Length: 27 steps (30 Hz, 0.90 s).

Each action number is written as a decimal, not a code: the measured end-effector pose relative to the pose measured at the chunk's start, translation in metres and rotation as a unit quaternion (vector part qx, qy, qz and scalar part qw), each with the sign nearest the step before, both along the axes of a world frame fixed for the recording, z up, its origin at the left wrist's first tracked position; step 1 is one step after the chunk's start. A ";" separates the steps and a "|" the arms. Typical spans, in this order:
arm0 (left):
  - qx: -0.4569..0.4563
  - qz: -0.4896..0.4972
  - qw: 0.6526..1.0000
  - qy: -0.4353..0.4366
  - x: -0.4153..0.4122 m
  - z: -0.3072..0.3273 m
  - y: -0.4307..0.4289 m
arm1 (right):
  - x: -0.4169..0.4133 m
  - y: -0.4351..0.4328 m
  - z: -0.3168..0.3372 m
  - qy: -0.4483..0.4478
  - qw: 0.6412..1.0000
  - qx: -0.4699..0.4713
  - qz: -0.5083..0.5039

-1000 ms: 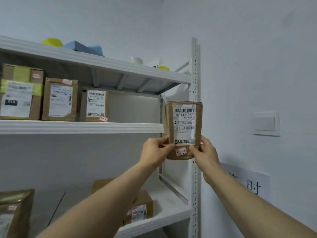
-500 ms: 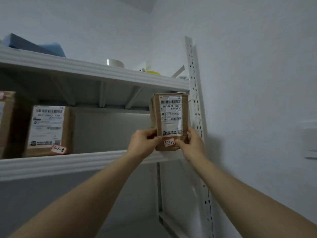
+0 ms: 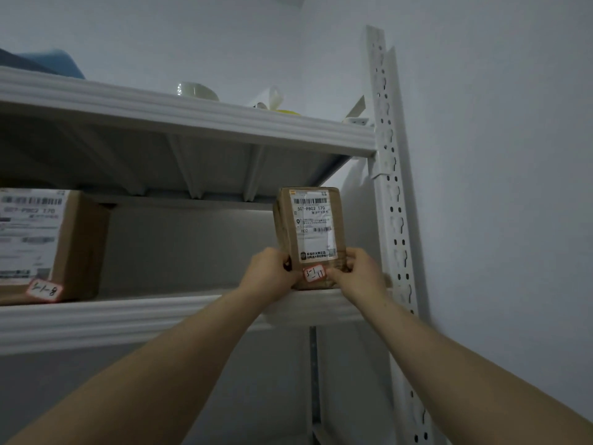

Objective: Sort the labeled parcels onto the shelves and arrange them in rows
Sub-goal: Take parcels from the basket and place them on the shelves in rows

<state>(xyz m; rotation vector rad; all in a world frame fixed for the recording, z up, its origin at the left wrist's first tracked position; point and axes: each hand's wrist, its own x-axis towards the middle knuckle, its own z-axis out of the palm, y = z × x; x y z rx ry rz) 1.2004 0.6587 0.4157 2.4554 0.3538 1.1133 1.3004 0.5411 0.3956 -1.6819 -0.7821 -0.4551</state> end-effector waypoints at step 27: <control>-0.004 0.034 0.995 -0.090 -0.028 -0.007 -0.039 | -0.027 -0.023 -0.023 0.034 0.998 -0.004 -0.050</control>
